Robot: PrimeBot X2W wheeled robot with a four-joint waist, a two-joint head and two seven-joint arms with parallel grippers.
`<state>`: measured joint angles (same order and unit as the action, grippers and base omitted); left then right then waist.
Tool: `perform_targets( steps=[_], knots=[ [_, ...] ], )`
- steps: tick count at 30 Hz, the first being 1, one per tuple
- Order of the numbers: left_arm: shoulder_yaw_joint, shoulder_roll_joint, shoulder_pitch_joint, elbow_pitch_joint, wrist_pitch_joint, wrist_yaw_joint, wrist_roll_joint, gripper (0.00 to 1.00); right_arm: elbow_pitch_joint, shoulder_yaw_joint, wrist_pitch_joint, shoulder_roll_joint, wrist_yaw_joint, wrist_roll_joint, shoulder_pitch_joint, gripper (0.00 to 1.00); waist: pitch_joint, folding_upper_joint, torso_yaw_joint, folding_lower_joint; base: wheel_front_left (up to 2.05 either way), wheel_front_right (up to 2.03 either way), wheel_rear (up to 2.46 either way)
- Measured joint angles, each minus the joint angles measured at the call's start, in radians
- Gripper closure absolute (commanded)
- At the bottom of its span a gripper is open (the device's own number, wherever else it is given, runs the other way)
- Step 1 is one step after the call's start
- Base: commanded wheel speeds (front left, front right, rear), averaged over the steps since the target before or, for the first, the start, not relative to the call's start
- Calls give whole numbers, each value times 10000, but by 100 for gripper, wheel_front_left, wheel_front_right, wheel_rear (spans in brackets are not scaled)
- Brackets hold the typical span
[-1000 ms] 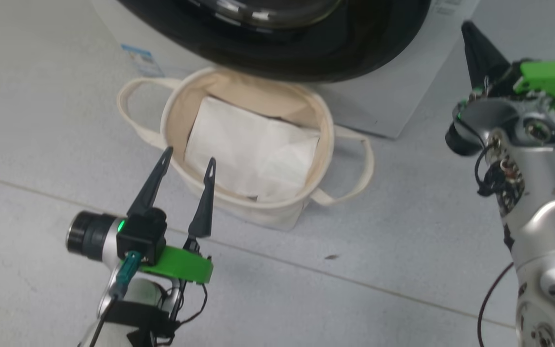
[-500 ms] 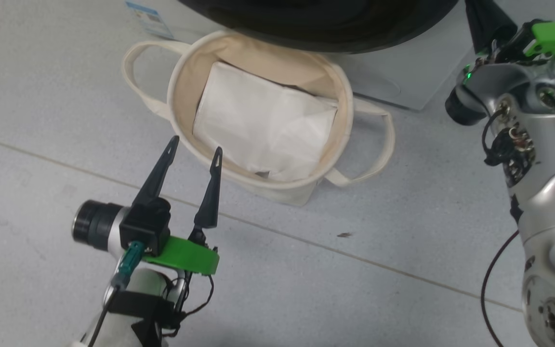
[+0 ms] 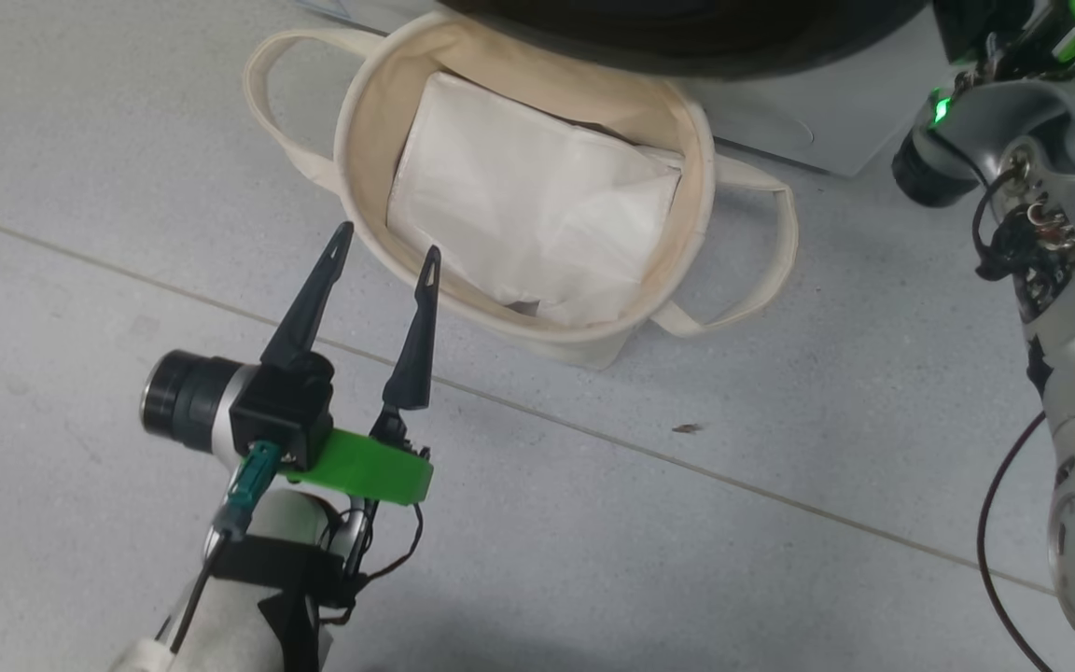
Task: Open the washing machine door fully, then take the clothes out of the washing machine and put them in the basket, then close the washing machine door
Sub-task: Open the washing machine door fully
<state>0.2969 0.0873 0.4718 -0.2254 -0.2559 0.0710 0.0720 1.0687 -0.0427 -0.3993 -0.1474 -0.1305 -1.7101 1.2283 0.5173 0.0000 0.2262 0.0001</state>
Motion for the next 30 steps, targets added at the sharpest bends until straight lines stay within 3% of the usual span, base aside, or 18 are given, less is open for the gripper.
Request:
perform_targets(
  steps=[6, 11, 21, 30],
  knots=[
    [-102, -31, -6, -2, 0, 0, 0, 0, 209, 502, -644, 98, 2, 125, -93, 100, -227, 0, -11, 0, 0, 0, 0],
    [-180, -27, -35, -12, 0, 0, 0, 0, -35, 1139, -514, 426, 0, 711, -679, 100, -560, 0, -69, 0, 0, 0, 0],
    [-228, -31, -448, -31, 0, -10, 0, 0, -982, 1956, -564, 591, 2, 669, -2332, 100, -1106, 0, -72, 0, 0, 0, 0],
    [-313, -58, -810, -144, 0, -12, 4, 0, -2533, 4740, 165, 700, 2, -1070, -4367, 100, -1711, 1, 75, 0, 0, 0, 0]
  ],
)
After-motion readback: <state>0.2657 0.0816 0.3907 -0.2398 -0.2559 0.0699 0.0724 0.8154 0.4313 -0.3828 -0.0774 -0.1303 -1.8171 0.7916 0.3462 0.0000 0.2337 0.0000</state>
